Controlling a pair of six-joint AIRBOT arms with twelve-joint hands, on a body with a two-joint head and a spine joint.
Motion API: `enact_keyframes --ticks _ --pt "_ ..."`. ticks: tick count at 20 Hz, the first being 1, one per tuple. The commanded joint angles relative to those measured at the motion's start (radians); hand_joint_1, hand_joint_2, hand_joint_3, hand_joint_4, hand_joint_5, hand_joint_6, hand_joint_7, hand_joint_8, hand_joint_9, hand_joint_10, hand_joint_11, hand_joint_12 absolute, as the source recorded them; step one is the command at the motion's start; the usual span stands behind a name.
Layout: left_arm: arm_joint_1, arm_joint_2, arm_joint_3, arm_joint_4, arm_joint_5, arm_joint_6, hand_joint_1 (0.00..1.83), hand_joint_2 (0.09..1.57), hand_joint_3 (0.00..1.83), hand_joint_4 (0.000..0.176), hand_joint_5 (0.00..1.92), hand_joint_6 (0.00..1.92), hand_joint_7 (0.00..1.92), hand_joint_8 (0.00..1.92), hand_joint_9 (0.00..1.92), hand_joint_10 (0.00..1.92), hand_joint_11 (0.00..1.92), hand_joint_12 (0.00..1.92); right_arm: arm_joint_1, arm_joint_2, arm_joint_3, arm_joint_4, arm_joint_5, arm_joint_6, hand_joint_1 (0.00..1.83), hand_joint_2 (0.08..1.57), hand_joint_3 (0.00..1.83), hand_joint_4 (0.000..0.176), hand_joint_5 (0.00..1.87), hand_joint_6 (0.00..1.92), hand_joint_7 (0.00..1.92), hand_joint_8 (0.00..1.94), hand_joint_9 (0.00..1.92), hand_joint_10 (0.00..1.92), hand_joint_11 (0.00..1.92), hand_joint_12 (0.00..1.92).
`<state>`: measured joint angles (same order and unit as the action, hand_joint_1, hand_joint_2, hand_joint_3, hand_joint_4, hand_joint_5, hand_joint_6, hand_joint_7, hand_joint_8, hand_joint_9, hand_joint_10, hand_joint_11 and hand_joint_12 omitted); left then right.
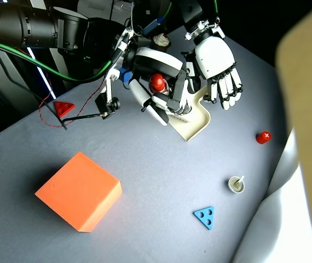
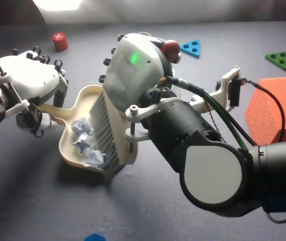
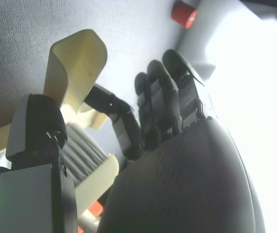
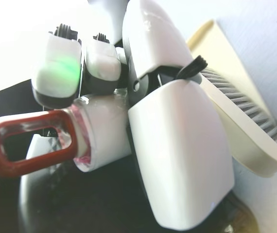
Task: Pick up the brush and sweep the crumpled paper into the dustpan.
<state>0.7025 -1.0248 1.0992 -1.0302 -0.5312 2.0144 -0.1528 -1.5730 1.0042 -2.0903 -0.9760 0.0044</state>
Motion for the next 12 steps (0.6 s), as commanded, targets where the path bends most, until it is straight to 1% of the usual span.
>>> enact_keyframes --ticks 1,4,5,6,7,8,9,10,11,12 --pt "-0.011 0.002 0.007 0.037 -0.079 0.002 1.05 1.19 0.00 0.000 0.84 1.19 0.32 0.00 0.27 0.01 0.00 0.66 0.009 0.006 -0.009 -0.123 -0.062 0.013 1.54 1.22 0.00 0.035 0.92 1.92 1.08 1.94 1.32 1.92 1.44 1.92" --pt "-0.011 0.002 0.007 0.036 -0.079 0.001 1.06 1.19 0.00 0.000 0.84 1.20 0.32 0.00 0.28 0.00 0.00 0.65 0.006 -0.002 -0.013 -0.126 -0.061 0.025 1.55 1.20 0.00 0.040 0.92 1.92 1.06 1.94 1.31 1.92 1.44 1.92" --pt "-0.011 0.002 0.006 0.036 -0.080 0.001 1.05 1.19 0.00 0.000 0.83 1.21 0.32 0.00 0.28 0.00 0.00 0.64 0.002 -0.002 -0.014 -0.126 -0.061 0.024 1.55 1.20 0.00 0.043 0.92 1.92 1.05 1.94 1.31 1.92 1.44 1.92" --pt "-0.011 0.003 0.006 0.036 -0.080 0.000 1.05 1.19 0.00 0.000 0.84 1.20 0.33 0.00 0.29 0.00 0.00 0.67 0.000 -0.002 -0.016 -0.126 -0.061 0.018 1.55 1.20 0.00 0.052 0.93 1.92 1.07 1.94 1.31 1.92 1.44 1.92" --pt "-0.011 0.003 0.006 0.036 -0.080 -0.001 1.05 1.19 0.00 0.000 0.84 1.20 0.33 0.00 0.29 0.00 0.00 0.67 -0.002 -0.002 -0.020 -0.126 -0.060 0.012 1.55 1.20 0.00 0.052 0.93 1.92 1.07 1.94 1.31 1.92 1.44 1.92" --pt "-0.011 0.003 0.006 0.036 -0.080 -0.001 1.05 1.18 0.00 0.000 0.85 1.18 0.34 0.00 0.29 0.00 0.00 0.67 -0.007 0.007 -0.027 -0.126 -0.056 -0.001 1.55 1.20 0.00 0.060 0.93 1.92 1.06 1.94 1.31 1.92 1.45 1.92" --pt "-0.011 0.003 0.005 0.036 -0.080 -0.001 1.05 1.18 0.00 0.000 0.85 1.18 0.33 0.00 0.29 0.00 0.00 0.67 -0.011 0.016 -0.033 -0.126 -0.056 -0.005 1.56 1.20 0.00 0.063 0.94 1.92 1.05 1.94 1.31 1.92 1.44 1.92" --pt "-0.011 0.003 0.004 0.034 -0.080 -0.001 1.06 1.18 0.00 0.000 0.85 1.18 0.33 0.00 0.29 0.00 0.00 0.69 -0.012 0.028 -0.041 -0.126 -0.056 -0.005 1.56 1.20 0.00 0.066 0.94 1.92 1.05 1.94 1.31 1.92 1.45 1.92" --pt "-0.011 0.003 0.004 0.033 -0.081 -0.001 1.02 1.20 0.00 0.001 0.82 1.23 0.32 0.00 0.29 0.00 0.00 0.68 -0.013 0.035 -0.044 -0.127 -0.056 -0.005 1.56 1.20 0.00 0.066 0.93 1.92 1.05 1.94 1.31 1.92 1.45 1.92" --pt "-0.011 0.003 0.004 0.032 -0.081 -0.001 1.02 1.20 0.00 0.001 0.82 1.23 0.32 0.00 0.29 0.00 0.00 0.68 -0.013 0.042 -0.046 -0.133 -0.056 -0.003 1.56 1.20 0.00 0.066 0.93 1.92 1.05 1.94 1.31 1.92 1.45 1.92"
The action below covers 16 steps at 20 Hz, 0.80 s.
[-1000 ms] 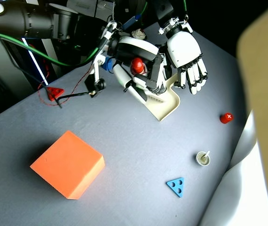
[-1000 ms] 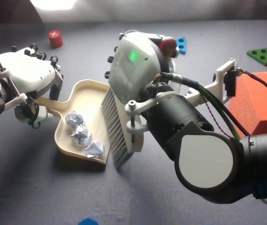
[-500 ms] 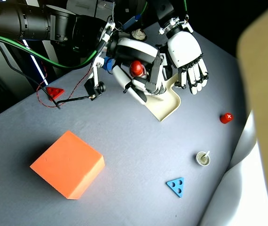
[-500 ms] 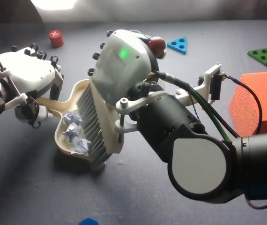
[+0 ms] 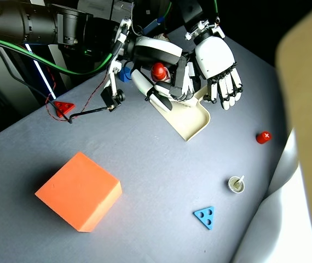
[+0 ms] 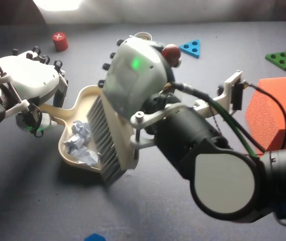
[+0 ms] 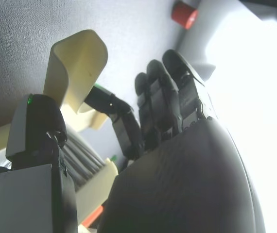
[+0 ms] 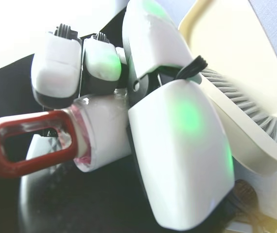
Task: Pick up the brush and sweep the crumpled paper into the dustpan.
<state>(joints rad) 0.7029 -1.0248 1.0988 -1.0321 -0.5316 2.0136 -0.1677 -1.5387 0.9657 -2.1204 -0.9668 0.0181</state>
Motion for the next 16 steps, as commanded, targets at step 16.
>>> enact_keyframes --ticks 16 --pt "-0.012 0.005 0.002 0.034 -0.085 -0.001 1.05 1.18 0.00 0.000 0.85 1.18 0.33 0.00 0.27 0.00 0.00 0.60 -0.027 0.180 -0.100 -0.181 -0.087 0.010 1.54 1.20 0.00 0.094 0.91 1.92 1.06 1.94 1.32 1.92 1.43 1.92"
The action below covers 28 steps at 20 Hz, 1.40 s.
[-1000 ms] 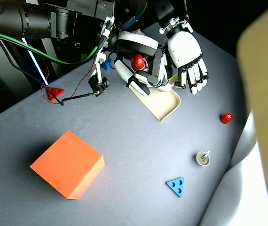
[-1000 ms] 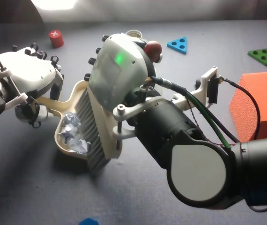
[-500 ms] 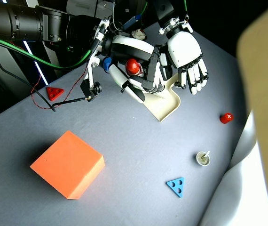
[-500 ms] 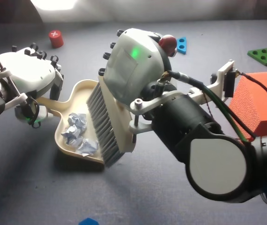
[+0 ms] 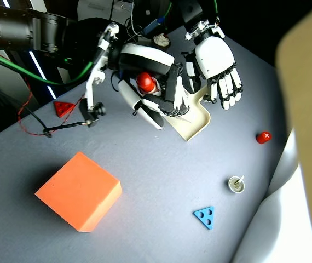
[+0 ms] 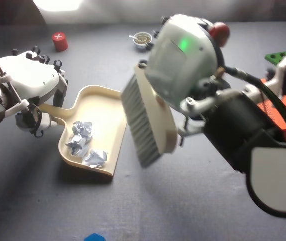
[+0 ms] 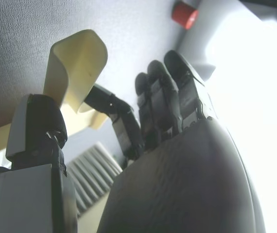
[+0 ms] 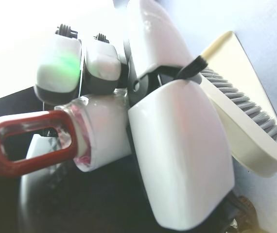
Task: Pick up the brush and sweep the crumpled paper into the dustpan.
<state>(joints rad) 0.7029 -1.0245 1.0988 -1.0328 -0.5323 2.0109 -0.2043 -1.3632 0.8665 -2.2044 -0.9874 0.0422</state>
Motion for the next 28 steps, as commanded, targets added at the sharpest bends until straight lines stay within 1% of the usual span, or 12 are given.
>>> enact_keyframes --ticks 1,9,10,11,12,13,19,22,23,24,25,28 --pt "-0.012 0.005 0.003 0.035 -0.084 0.002 1.06 1.18 0.00 0.000 0.86 1.17 0.33 0.00 0.27 0.00 0.00 0.58 -0.002 0.015 -0.015 -0.106 -0.068 -0.017 1.53 1.20 0.00 0.056 0.92 1.92 1.08 1.94 1.32 1.92 1.43 1.92" --pt "-0.013 0.007 0.003 0.034 -0.087 0.000 1.06 1.15 0.00 0.000 0.91 1.09 0.30 0.00 0.24 0.00 0.00 0.63 -0.020 0.082 -0.148 0.053 -0.087 -0.209 1.51 1.20 0.00 0.049 0.93 1.92 1.06 1.94 1.30 1.92 1.40 1.92" --pt "-0.013 0.007 0.003 0.035 -0.087 0.000 1.03 1.15 0.00 0.053 0.89 1.11 0.30 0.00 0.23 0.00 0.00 0.64 -0.017 0.089 -0.160 0.055 -0.087 -0.232 1.53 1.20 0.00 0.000 0.93 1.92 1.04 1.94 1.30 1.92 1.41 1.92" --pt "-0.013 0.007 0.002 0.035 -0.087 0.000 1.01 1.16 0.00 0.093 0.87 1.15 0.31 0.00 0.24 0.01 0.00 0.69 -0.017 0.092 -0.167 0.055 -0.091 -0.255 1.52 1.20 0.00 0.000 0.94 1.92 1.04 1.94 1.29 1.92 1.40 1.92" --pt "-0.013 0.008 0.002 0.034 -0.088 0.000 0.98 1.09 0.00 0.006 0.71 0.60 0.30 0.00 0.23 0.00 0.00 0.66 -0.017 0.094 -0.170 0.060 -0.101 -0.270 1.53 1.20 0.00 0.000 0.93 1.92 1.04 1.94 1.28 1.92 1.40 1.92" --pt "-0.013 0.008 0.002 0.034 -0.088 0.000 0.98 1.05 0.00 0.000 0.73 0.30 0.30 0.00 0.24 0.00 0.00 0.68 -0.017 0.095 -0.171 0.067 -0.106 -0.285 1.53 1.20 0.00 0.000 0.94 1.92 1.04 1.94 1.29 1.92 1.40 1.92" --pt "-0.013 0.010 0.003 0.034 -0.089 0.000 1.00 0.91 0.00 0.072 0.48 0.00 0.32 0.00 0.29 0.01 0.00 0.81 -0.011 0.094 -0.181 0.115 -0.149 -0.315 1.48 1.19 0.00 0.003 0.92 1.92 1.04 1.94 1.28 1.92 1.41 1.92" --pt "-0.013 0.010 0.001 0.034 -0.089 0.000 0.99 0.91 0.00 0.057 0.42 0.00 0.32 0.00 0.31 0.00 0.00 0.80 0.006 0.094 -0.188 0.205 -0.163 -0.361 1.21 1.13 0.00 0.000 0.94 1.10 1.05 1.94 1.22 1.92 1.37 1.92" --pt "-0.014 0.011 0.000 0.034 -0.090 0.000 0.99 0.91 0.00 0.056 0.42 0.00 0.32 0.00 0.32 0.00 0.00 0.80 0.012 0.094 -0.191 0.238 -0.169 -0.371 1.18 1.10 0.00 0.000 1.01 0.95 1.02 1.94 1.17 1.92 1.32 1.92" --pt "-0.015 0.011 0.000 0.034 -0.090 0.000 0.97 0.92 0.01 0.055 0.41 0.00 0.31 0.00 0.31 0.00 0.00 0.80 0.020 0.095 -0.195 0.269 -0.173 -0.380 1.17 1.04 0.00 0.000 0.80 1.70 0.89 1.94 1.03 1.92 1.17 1.92" --pt "-0.017 0.011 0.000 0.034 -0.090 0.000 0.95 0.93 0.01 0.058 0.40 0.00 0.31 0.00 0.32 0.00 0.00 0.80 0.026 0.096 -0.202 0.298 -0.173 -0.388 1.12 1.01 0.00 0.000 0.74 1.88 0.81 1.94 0.91 1.92 1.04 1.92" --pt "-0.036 0.016 0.003 0.037 -0.078 0.000 0.89 0.97 0.01 0.059 0.39 0.00 0.30 0.00 0.31 0.00 0.00 0.79 0.043 0.107 -0.243 0.346 -0.170 -0.396 0.89 0.93 0.00 0.000 0.57 1.46 0.42 1.80 0.36 1.92 0.30 1.92"
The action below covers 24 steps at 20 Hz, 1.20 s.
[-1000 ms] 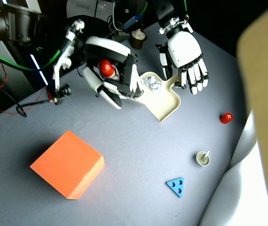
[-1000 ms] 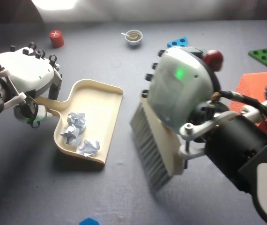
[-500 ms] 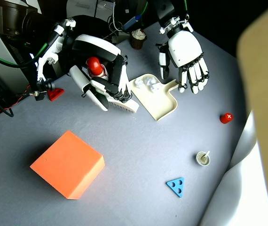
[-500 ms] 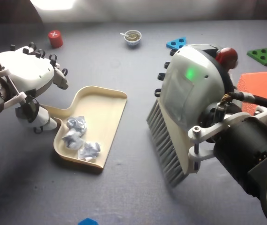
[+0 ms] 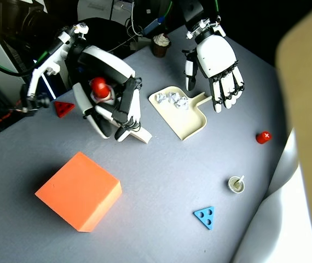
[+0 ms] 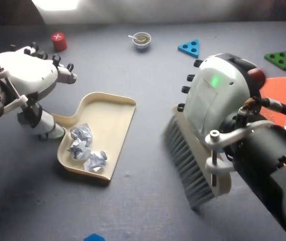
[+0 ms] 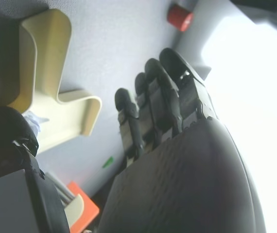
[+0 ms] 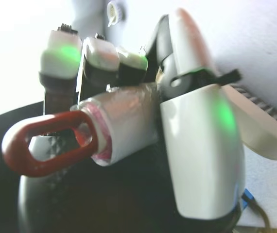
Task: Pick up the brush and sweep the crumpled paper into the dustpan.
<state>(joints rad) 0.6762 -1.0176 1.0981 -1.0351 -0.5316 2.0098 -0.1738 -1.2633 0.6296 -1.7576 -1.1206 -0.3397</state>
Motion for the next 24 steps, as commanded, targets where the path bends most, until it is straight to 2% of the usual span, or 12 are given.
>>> enact_keyframes --ticks 1,2,3,4,5,7,9,12,15,20,23,24 --pt "-0.017 0.013 0.004 0.041 -0.073 0.001 0.88 0.98 0.01 0.058 0.39 0.00 0.29 0.00 0.30 0.00 0.00 0.78 0.015 0.010 -0.017 -0.100 -0.032 -0.012 0.85 0.91 0.00 0.000 0.57 1.20 0.42 1.61 0.34 1.78 0.24 1.92" --pt "-0.027 0.018 0.004 0.045 -0.064 0.002 0.89 0.98 0.00 0.056 0.40 0.00 0.30 0.00 0.30 0.00 0.00 0.77 0.017 0.013 -0.030 -0.100 -0.027 -0.011 0.71 0.92 0.00 0.001 0.50 0.65 0.46 0.87 0.36 1.23 0.18 1.65" --pt "-0.040 0.023 0.003 0.046 -0.046 0.011 0.87 0.98 0.00 0.065 0.39 0.00 0.30 0.00 0.30 0.00 0.00 0.77 0.022 0.018 -0.041 -0.100 -0.018 -0.005 0.65 0.91 0.00 0.000 0.54 0.29 0.57 0.35 0.46 0.73 0.19 1.39" --pt "-0.059 0.032 0.000 0.046 -0.024 0.018 0.86 0.99 0.00 0.066 0.38 0.00 0.29 0.00 0.30 0.00 0.00 0.76 0.028 0.025 -0.056 -0.100 -0.001 0.008 0.55 0.89 0.00 0.000 0.51 0.09 0.58 0.10 0.53 0.29 0.22 1.08" --pt "-0.071 0.040 -0.006 0.046 -0.013 0.022 0.85 0.99 0.00 0.064 0.38 0.00 0.29 0.00 0.30 0.00 0.00 0.75 0.031 0.028 -0.063 -0.101 0.008 0.013 0.51 0.88 0.00 0.000 0.46 0.02 0.53 0.02 0.54 0.09 0.25 0.86" --pt "-0.111 0.071 -0.032 0.043 0.028 0.056 0.84 1.00 0.00 0.061 0.38 0.00 0.28 0.00 0.29 0.00 0.00 0.75 0.039 0.036 -0.075 -0.112 0.027 0.033 0.40 0.86 0.00 0.000 0.32 0.00 0.36 0.00 0.38 0.00 0.28 0.41" --pt "-0.135 0.091 -0.050 0.043 0.055 0.071 0.84 1.00 0.00 0.052 0.38 0.00 0.27 0.00 0.28 0.00 0.00 0.71 0.039 0.044 -0.074 -0.131 0.036 0.052 0.33 0.83 0.00 0.000 0.29 0.00 0.32 0.00 0.31 0.00 0.32 0.19" --pt "-0.163 0.115 -0.071 0.046 0.070 0.072 0.87 1.00 0.00 0.046 0.39 0.00 0.29 0.00 0.29 0.00 0.00 0.68 0.039 0.076 -0.074 -0.144 0.072 0.109 0.22 0.82 0.00 0.000 0.28 0.00 0.30 0.00 0.29 0.00 0.30 0.14" --pt "-0.182 0.127 -0.094 0.047 0.085 0.071 0.83 1.01 0.00 0.046 0.37 0.00 0.28 0.00 0.28 0.00 0.00 0.69 0.021 0.153 -0.078 -0.222 0.181 0.282 0.18 0.83 0.01 0.000 0.30 0.00 0.32 0.00 0.30 0.00 0.31 0.10" --pt "-0.209 0.124 -0.122 0.040 0.094 0.061 0.82 1.01 0.00 0.049 0.37 0.00 0.27 0.00 0.28 0.00 0.00 0.69 -0.054 0.353 -0.068 -0.466 0.453 0.844 0.13 0.87 0.02 0.000 0.28 0.00 0.31 0.00 0.28 0.00 0.29 0.08" --pt "-0.211 0.126 -0.141 0.040 0.077 0.061 0.82 1.01 0.00 0.057 0.37 0.00 0.28 0.00 0.29 0.00 0.00 0.70 -0.098 0.519 -0.045 -0.871 0.652 1.462 0.17 0.88 0.00 0.000 0.30 0.00 0.32 0.00 0.30 0.01 0.31 0.07" --pt "-0.213 0.126 -0.142 0.040 0.077 0.061 0.83 1.01 0.00 0.050 0.39 0.00 0.30 0.00 0.31 0.00 0.00 0.72 -0.095 0.549 -0.038 -0.954 0.683 1.596 0.17 0.88 0.00 0.000 0.30 0.00 0.31 0.00 0.29 0.00 0.31 0.07"
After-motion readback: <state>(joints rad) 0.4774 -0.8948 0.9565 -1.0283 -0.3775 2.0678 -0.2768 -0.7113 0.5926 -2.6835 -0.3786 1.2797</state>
